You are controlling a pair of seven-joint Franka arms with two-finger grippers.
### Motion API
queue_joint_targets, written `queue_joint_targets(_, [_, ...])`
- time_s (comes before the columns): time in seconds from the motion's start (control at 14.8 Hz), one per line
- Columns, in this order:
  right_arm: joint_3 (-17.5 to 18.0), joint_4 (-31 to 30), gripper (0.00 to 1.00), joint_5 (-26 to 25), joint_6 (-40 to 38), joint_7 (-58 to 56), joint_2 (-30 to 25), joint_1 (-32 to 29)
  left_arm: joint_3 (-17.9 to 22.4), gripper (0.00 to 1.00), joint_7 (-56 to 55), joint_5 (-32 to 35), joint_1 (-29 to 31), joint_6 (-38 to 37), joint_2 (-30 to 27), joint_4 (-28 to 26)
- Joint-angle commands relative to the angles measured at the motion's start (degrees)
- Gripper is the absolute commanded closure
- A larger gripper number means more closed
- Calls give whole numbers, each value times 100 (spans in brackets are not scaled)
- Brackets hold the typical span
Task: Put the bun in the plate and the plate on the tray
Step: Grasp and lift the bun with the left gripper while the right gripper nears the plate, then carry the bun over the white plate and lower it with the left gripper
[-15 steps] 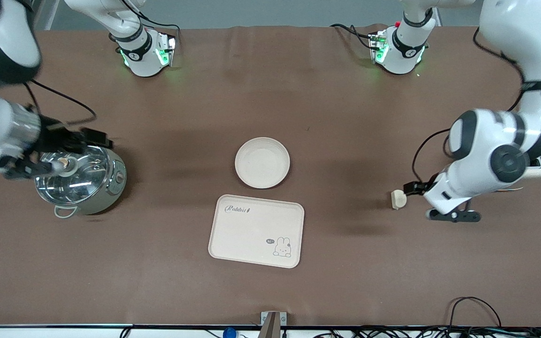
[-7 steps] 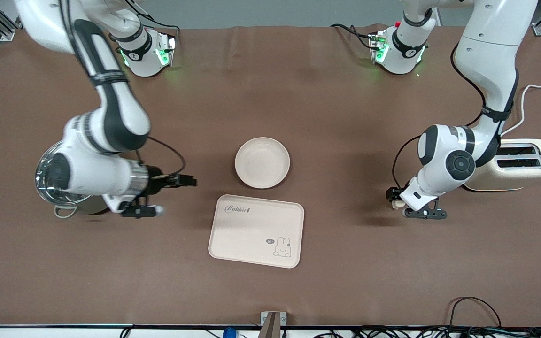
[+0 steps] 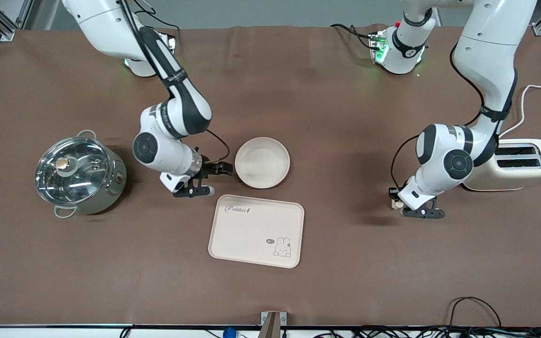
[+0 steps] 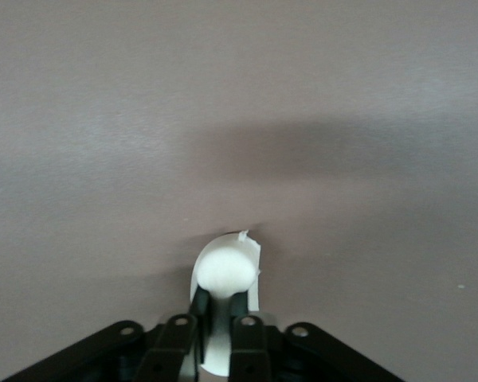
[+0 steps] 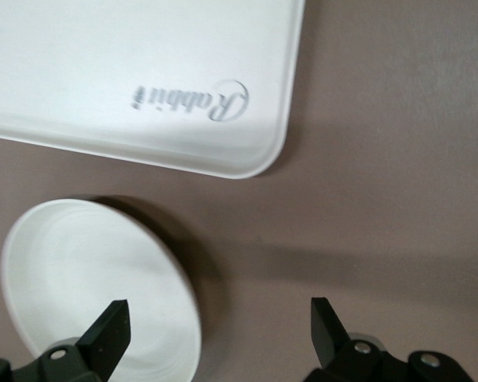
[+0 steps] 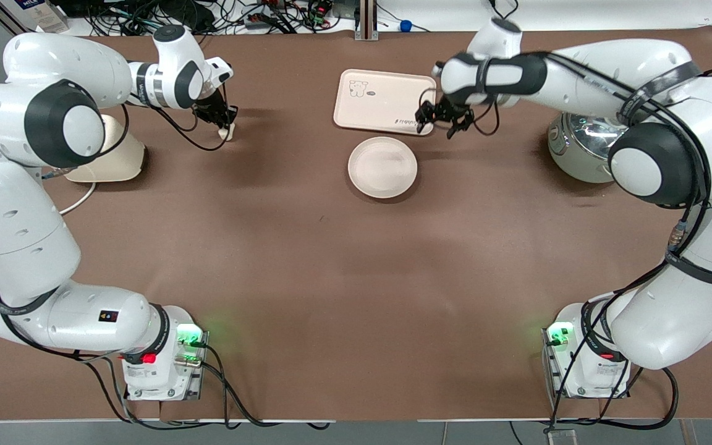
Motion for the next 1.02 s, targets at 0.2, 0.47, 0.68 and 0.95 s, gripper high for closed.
queue_joint_targets(0.2, [43,-820,0,651,512,-27,-429,44,-1096,100,-1372,-88,-96,-488,-340,492])
queue_joint_targets(0.47, [43,-1180,0,1246,1353,-18,-464,429,-1564,99,-3351,-62,-858,-613,134,1063])
queue_joint_targets(0.68, [34,-1366,0,1987,2191,-36,-438,887,-1547,99,-4615,-45,-1800,-613,775,1836])
queue_joint_targets(0.95, [34,-1479,0,1996,2191,-97,-438,888,-1556,92,-5672,-79,-2249,-604,1260,2383])
